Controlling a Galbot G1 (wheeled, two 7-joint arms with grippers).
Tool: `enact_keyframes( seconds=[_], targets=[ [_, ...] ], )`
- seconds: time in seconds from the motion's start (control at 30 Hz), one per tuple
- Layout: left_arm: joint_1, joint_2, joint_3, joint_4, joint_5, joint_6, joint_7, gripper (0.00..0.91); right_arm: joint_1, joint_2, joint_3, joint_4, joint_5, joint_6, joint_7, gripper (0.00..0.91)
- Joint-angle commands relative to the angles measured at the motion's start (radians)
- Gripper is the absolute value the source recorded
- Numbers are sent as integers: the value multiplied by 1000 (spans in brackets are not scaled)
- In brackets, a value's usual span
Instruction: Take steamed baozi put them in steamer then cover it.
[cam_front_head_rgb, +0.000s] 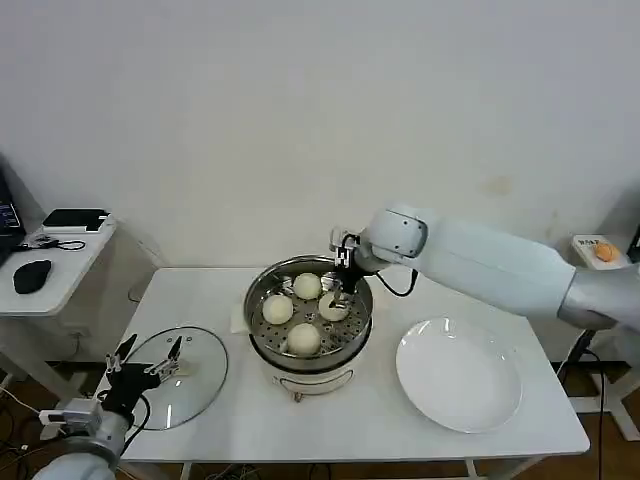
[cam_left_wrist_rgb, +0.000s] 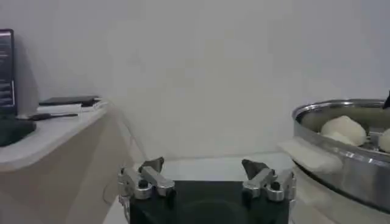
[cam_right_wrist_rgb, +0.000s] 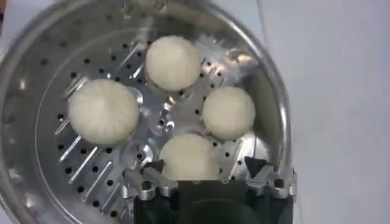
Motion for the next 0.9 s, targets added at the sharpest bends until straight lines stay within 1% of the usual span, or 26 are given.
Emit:
enact_keyframes(
  seconds=[0.03, 0.07, 0.1, 0.13, 0.17, 0.2, 0.23, 0.27, 0.3, 0.33, 0.37, 0.4, 0.43, 0.47, 0.5, 0.53, 0.57, 0.6, 0.63, 0.7, 0.77, 0.8, 0.83, 0.9],
  targets=[
    [0, -3, 5, 4, 1, -2, 1, 907, -70, -127, 95, 177, 67, 51, 218, 907],
    [0, -4, 5, 6, 1, -2, 1, 907, -86, -139, 111, 204, 84, 63, 279, 907],
    [-2, -5, 6, 8, 2, -2, 0, 907, -119, -149, 139, 225, 80, 73, 342, 907],
    [-3, -7, 6, 9, 4, -3, -1, 907, -144, -157, 152, 233, 73, 93, 384, 907],
    [-4, -8, 7, 10, 5, -5, -2, 907, -187, -171, 178, 252, 72, 144, 455, 907],
    [-5, -7, 8, 11, 8, -7, -3, 907, -215, -177, 194, 260, 74, 168, 489, 907],
    [-5, -6, 9, 11, 9, -10, -4, 907, -294, -187, 240, 274, 54, 224, 589, 907],
    [-6, -6, 9, 10, 10, -11, -5, 907, -303, -189, 251, 276, 49, 231, 596, 907],
    [-7, -4, 8, 9, 10, -13, -5, 907, -381, -194, 295, 283, 30, 284, 656, 907],
    [-8, -3, 6, 8, 11, -17, -7, 907, -449, -197, 358, 286, -19, 320, 688, 907],
    [-9, -2, 4, 8, 11, -20, -9, 907, -479, -197, 379, 289, -35, 336, 713, 907],
    [-8, -2, 3, 8, 11, -22, -12, 907, -545, -196, 479, 290, -59, 372, 736, 907],
    [-9, -2, 2, 11, 10, -24, -22, 907, -646, -187, 561, 291, -130, 409, 755, 907],
    [-9, -3, 2, 17, 10, -30, -28, 907, -684, -180, 607, 291, -142, 432, 767, 907],
    [-9, -3, 3, 19, 10, -35, -34, 907, -766, -168, 671, 287, -170, 459, 793, 907],
    [-11, -6, 7, 26, 7, -41, -50, 907, -854, -146, 753, 281, -241, 510, 793, 907],
    [-13, -10, 9, 33, 7, -49, -56, 907, -903, -128, 820, 275, -274, 546, 798, 907],
    [-15, -11, 9, 37, 8, -55, -59, 907, -945, -117, 863, 271, -303, 565, 800, 907],
    [-16, -14, 14, 40, 10, -66, -71, 907, -1016, -91, 956, 267, -350, 593, 790, 907],
    [-15, -18, 18, 42, 15, -67, -74, 907, -1128, -44, 1076, 266, -403, 638, 764, 907],
    [-17, -23, 22, 46, 35, -70, -76, 907, -1199, -7, 1142, 263, -441, 681, 755, 907],
    [-19, -24, 24, 51, 51, -75, -75, 907, -1268, 20, 1228, 254, -466, 725, 737, 907],
    [-21, -25, 26, 55, 65, -79, -76, 907, -1296, 52, 1278, 245, -515, 758, 725, 907],
    [-25, -30, 33, 71, 139, -101, -105, 907, -1373, 101, 1379, 241, -532, 805, 690, 907]
  ],
)
